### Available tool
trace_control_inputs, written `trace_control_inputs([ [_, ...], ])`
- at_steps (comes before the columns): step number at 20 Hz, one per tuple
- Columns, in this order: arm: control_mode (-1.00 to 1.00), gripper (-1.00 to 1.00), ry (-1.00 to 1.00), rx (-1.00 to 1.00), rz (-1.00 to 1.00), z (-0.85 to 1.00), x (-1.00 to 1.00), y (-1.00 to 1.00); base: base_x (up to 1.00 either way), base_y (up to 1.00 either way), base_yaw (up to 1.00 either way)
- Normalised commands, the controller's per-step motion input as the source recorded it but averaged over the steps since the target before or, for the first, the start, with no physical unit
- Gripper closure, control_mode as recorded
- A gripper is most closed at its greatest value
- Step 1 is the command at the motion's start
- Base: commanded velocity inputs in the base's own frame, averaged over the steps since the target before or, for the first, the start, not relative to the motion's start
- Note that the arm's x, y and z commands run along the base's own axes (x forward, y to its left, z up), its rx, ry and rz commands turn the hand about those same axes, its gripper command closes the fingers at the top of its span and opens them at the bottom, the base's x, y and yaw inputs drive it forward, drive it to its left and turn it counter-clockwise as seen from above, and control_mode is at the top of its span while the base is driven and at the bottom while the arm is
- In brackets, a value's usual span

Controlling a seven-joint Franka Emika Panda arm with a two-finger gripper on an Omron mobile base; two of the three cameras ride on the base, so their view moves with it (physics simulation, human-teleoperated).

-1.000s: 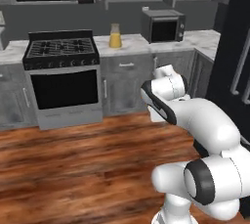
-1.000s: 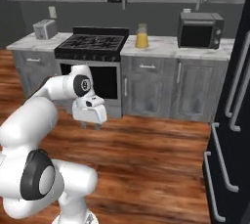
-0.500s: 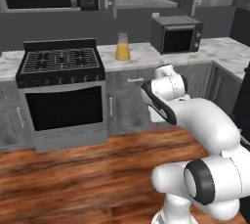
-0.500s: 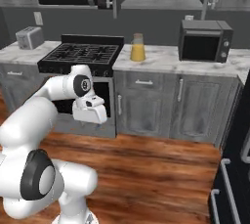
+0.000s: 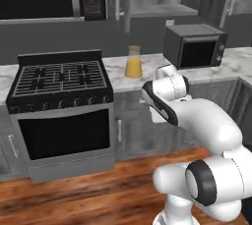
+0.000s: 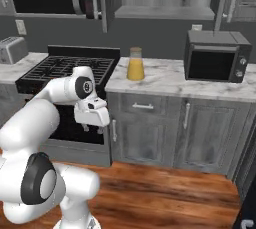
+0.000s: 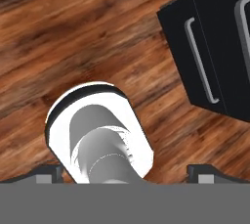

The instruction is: There is a tray on the dining counter. Grab the cup, mug, and pitcher and place them on the tray. The pitcher may be placed next to the tray if it cannot fit the tray.

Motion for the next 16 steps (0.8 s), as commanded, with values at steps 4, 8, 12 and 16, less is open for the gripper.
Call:
trace_control_inputs([
  [4,1.00,-1.00,0.00,0.00,0.00,0.00,0.00,0.00,1.00,-0.04,0.00],
  [8,1.00,-1.00,0.00,0.00,0.00,0.00,0.00,0.00,0.86,-0.27,0.00],
  [12,1.00,-1.00,0.00,0.00,0.00,0.00,0.00,0.00,0.64,-0.49,0.00],
  [16,1.00,-1.00,0.00,0.00,0.00,0.00,0.00,0.00,0.54,-0.58,0.00],
])
